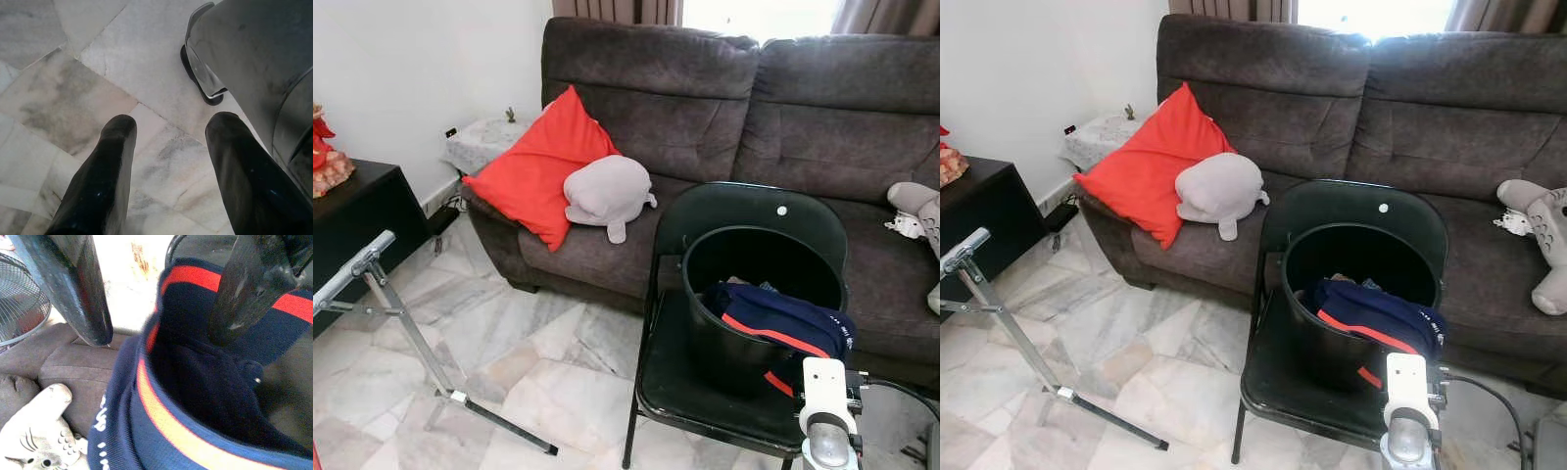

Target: Hang hanger

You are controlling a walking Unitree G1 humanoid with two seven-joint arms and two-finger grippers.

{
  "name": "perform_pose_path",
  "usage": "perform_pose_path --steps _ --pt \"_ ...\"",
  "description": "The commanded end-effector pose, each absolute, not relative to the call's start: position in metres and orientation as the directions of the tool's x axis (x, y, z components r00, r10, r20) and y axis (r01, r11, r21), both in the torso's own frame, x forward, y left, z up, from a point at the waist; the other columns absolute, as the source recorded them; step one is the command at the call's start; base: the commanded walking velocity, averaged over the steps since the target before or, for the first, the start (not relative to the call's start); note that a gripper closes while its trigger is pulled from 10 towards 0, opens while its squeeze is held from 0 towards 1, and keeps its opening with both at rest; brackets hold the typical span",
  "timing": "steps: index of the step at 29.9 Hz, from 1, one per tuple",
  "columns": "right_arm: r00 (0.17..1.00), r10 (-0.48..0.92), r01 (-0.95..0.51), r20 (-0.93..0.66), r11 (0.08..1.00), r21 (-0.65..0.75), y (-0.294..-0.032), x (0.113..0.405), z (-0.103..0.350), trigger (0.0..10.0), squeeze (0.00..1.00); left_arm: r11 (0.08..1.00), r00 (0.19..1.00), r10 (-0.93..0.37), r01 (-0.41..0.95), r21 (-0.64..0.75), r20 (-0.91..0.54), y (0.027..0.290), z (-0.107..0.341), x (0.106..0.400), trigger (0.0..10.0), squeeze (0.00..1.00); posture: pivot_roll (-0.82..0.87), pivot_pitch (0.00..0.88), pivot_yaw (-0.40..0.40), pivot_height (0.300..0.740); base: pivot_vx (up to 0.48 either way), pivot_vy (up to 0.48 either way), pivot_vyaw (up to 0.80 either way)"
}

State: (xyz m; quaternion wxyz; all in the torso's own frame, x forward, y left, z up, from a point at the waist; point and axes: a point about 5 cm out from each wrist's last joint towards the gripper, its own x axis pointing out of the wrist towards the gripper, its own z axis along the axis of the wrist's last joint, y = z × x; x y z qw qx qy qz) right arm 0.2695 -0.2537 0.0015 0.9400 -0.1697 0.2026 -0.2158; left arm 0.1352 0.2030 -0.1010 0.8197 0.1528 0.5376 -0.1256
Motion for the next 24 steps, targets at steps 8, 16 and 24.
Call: perform_pose_path --steps 8,16,24 --pt "0.819 -0.481 0.346 -0.313 0.849 -0.398 -0.2534 0.2686 0.0005 10.0 0.00 0.921 0.373 -0.039 0.374 0.112 -0.927 0.2050 -0.1022 0.1311 10.0 0.00 0.05 0.026 0.052 0.687 0.000 0.000 -0.34" --pt "0.825 -0.472 0.336 -0.310 0.851 -0.404 -0.2514 0.2691 0.0004 10.0 0.00 0.920 0.374 -0.038 0.374 0.113 -0.927 0.2051 -0.1021 0.1313 10.0 0.00 0.05 0.026 0.051 0.687 0.000 0.000 0.00" --pt "0.827 -0.471 0.336 -0.307 0.852 -0.402 -0.2515 0.2697 0.0010 10.0 0.00 0.919 0.374 -0.037 0.376 0.115 -0.927 0.2050 -0.1021 0.1312 10.0 0.00 0.05 0.026 0.051 0.687 0.000 0.000 0.00"
